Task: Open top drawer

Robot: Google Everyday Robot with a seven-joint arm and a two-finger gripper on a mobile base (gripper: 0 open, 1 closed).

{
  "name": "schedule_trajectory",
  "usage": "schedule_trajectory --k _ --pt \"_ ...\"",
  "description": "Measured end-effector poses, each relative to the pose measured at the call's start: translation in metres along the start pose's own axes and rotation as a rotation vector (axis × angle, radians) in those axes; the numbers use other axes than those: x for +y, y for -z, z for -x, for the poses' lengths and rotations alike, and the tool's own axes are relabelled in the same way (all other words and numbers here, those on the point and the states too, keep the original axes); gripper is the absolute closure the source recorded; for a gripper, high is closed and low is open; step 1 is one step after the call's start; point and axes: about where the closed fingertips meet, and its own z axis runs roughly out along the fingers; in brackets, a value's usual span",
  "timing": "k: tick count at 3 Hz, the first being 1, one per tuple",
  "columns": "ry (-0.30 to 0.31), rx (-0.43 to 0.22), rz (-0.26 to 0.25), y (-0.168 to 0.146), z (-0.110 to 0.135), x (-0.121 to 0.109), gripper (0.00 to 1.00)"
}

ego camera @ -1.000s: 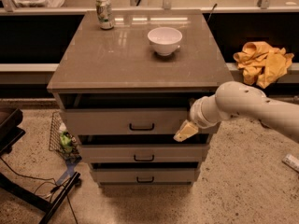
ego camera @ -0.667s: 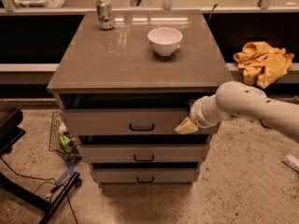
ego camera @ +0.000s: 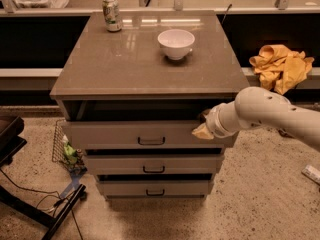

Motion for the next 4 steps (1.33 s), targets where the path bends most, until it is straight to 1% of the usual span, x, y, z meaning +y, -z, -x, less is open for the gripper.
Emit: schedule_trajectory --k 1,4 --pt "-0.028 -0.015 0.003 0.0239 -0.0113 0.0155 1.0" --pt "-0.028 -0.015 0.004 0.024 -0.0112 0.0156 1.0"
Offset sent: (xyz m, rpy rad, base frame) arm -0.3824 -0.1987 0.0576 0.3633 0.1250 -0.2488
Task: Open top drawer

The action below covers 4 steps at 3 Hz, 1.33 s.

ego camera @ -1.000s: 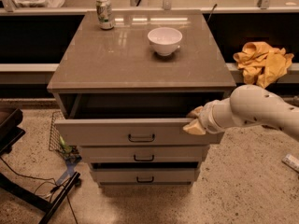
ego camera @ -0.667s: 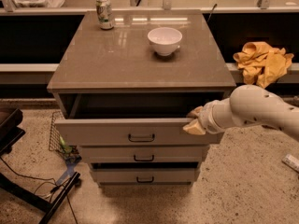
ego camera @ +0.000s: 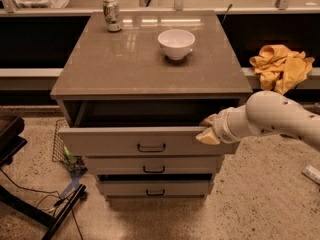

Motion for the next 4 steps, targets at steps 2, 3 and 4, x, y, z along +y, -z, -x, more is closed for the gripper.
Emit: schedule_trajectory --k 2,3,4 --pt "0.0 0.0 0.0 0.0001 0.0 0.0002 1.0" --pt "0.0 0.0 0.0 0.0001 0.0 0.0002 1.0" --pt "0.0 0.0 0.001 0.0002 0.0 0.0002 1.0"
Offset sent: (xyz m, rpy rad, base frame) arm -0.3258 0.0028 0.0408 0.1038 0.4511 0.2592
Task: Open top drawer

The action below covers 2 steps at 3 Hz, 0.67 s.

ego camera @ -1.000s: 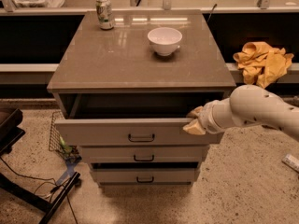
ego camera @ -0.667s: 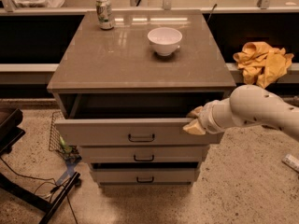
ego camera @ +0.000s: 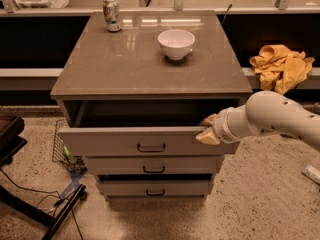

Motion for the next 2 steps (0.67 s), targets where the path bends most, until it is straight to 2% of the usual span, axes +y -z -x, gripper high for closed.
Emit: schedule_trajectory --k 1,2 --pt "0.0 0.0 0.0 0.0002 0.0001 0.0 1.0" --pt "0.001 0.0 0.001 0.0004 0.0008 0.0001 0.75"
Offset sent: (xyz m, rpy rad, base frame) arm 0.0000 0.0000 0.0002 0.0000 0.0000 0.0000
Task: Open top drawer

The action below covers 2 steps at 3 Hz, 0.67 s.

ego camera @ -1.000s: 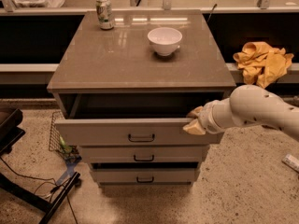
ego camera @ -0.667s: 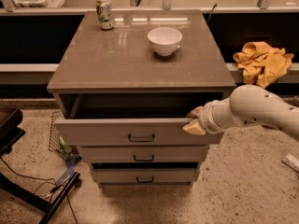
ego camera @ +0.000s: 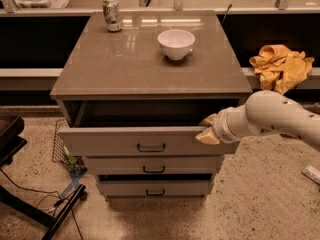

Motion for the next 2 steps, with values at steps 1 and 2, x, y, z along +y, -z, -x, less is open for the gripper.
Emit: schedule_trajectory --k 1,2 --pt "0.001 0.0 0.001 -0.0003 0.0003 0.0003 0.52" --pt "0.001 0.0 0.001 -0.0003 0.0003 0.0003 0.53"
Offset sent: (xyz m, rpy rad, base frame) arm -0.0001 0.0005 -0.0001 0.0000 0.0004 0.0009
